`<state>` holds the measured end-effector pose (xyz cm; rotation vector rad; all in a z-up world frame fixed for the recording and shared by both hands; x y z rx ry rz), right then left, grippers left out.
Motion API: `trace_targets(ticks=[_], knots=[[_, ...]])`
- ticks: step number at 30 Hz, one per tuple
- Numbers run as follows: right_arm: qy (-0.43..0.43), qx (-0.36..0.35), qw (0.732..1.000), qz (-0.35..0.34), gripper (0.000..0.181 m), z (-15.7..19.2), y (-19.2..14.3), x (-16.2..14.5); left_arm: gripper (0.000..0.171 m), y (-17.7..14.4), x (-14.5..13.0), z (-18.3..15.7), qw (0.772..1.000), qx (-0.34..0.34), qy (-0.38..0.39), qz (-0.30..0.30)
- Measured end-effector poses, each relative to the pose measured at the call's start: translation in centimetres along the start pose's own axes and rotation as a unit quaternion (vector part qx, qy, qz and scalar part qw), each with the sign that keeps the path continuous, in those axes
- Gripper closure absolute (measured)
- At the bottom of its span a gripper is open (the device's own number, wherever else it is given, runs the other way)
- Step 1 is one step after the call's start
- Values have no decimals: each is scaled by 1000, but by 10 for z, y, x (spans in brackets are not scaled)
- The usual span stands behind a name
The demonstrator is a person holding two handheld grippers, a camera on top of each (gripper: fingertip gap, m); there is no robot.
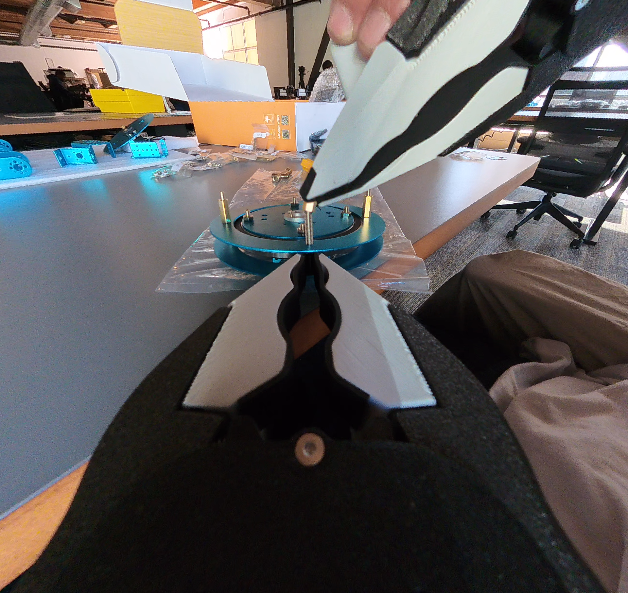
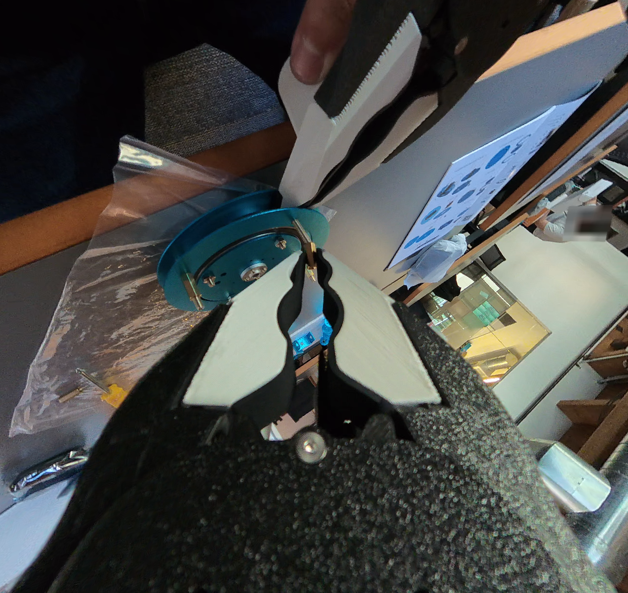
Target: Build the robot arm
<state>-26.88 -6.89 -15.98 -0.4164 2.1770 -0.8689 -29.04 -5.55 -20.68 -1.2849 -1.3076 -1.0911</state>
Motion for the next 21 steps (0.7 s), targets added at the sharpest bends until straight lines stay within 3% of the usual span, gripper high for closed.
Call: trace_targets(ticks=[4,11,18,21], knots=[[-34,18,999,-2,176,-2,0,-1,171,0,1,0,1000,-1,0,-1],[-167,20,986,0,176,-4,-1,0,171,0,2,-1,1000,-10,0,0],[-290,-54,956,1,177,-2,1,-1,171,-1,2,1,1000,-16,-13,4],[-304,-72,950,8,177,-1,2,-1,171,-1,2,1,1000,-17,-13,6]])
Point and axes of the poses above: each gripper's, where its closed fingertips meet, y out along the fingers, x out of its top, z = x × y across the jaws, the point moved 3 cm from there along -y, back along the fingers, and after that the axes turned 7 degrees about -y, right-handed, at the moved point
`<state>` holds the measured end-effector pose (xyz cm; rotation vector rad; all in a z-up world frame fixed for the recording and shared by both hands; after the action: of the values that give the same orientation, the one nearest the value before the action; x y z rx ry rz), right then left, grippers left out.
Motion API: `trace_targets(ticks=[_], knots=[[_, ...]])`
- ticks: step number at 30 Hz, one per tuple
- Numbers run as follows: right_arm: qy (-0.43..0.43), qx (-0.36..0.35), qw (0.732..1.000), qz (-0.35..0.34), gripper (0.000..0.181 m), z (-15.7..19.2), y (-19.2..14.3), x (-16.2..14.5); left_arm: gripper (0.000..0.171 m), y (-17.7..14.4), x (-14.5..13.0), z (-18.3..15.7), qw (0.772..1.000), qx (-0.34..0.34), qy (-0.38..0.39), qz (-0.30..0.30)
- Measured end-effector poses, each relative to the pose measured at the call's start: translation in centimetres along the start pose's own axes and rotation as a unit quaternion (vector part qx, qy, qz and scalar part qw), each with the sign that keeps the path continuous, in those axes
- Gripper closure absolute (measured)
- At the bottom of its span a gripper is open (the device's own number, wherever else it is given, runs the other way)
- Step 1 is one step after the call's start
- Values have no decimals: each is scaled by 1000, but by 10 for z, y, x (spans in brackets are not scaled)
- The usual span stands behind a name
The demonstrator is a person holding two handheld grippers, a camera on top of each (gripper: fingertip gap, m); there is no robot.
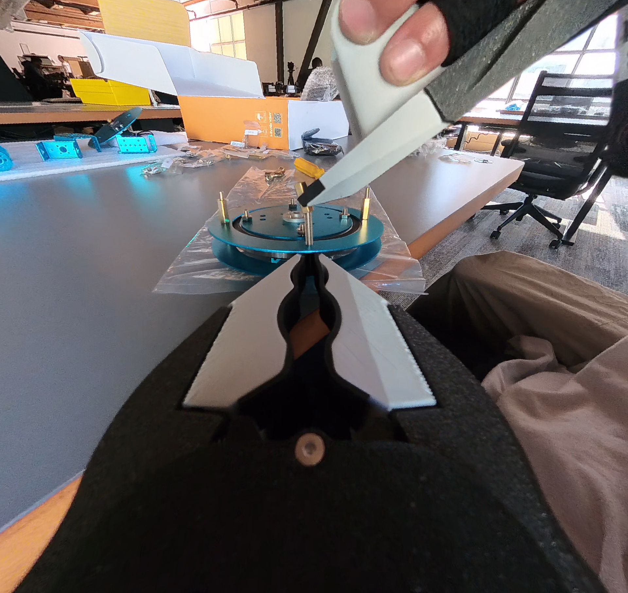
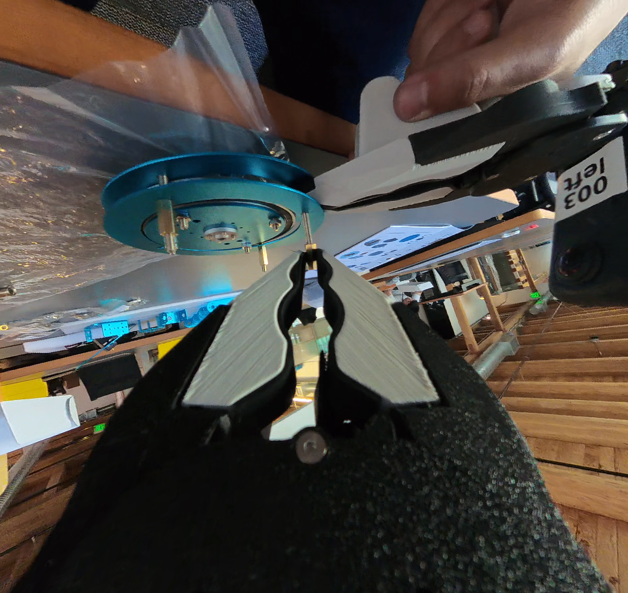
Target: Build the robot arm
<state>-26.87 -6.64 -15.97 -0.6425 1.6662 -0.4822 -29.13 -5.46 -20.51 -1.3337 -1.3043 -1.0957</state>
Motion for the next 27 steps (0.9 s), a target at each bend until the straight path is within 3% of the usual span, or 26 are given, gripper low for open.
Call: trace_targets(ticks=[11,16,21,27], knots=[[75,76,993,43,177,-3,-3,5,171,0,-1,0,1000,9,-4,6],[70,105,989,73,177,-6,-2,10,171,0,0,1,1000,6,-12,8],[78,118,989,49,177,-5,-4,10,171,0,1,-1,1000,9,11,8],[190,147,971,-18,177,-5,-5,4,171,1,1,-1,1000,5,16,6]])
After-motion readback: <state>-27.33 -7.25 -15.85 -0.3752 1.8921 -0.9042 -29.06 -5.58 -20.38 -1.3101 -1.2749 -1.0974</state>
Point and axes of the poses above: each gripper's, where its closed fingertips meet, y out along the fingers, x out of its top, z = x × y across the jaws, the point moved 3 cm from there along -y, back along the fingers, and after that the axes turned 7 degrees about -y, right-handed, at the moved point
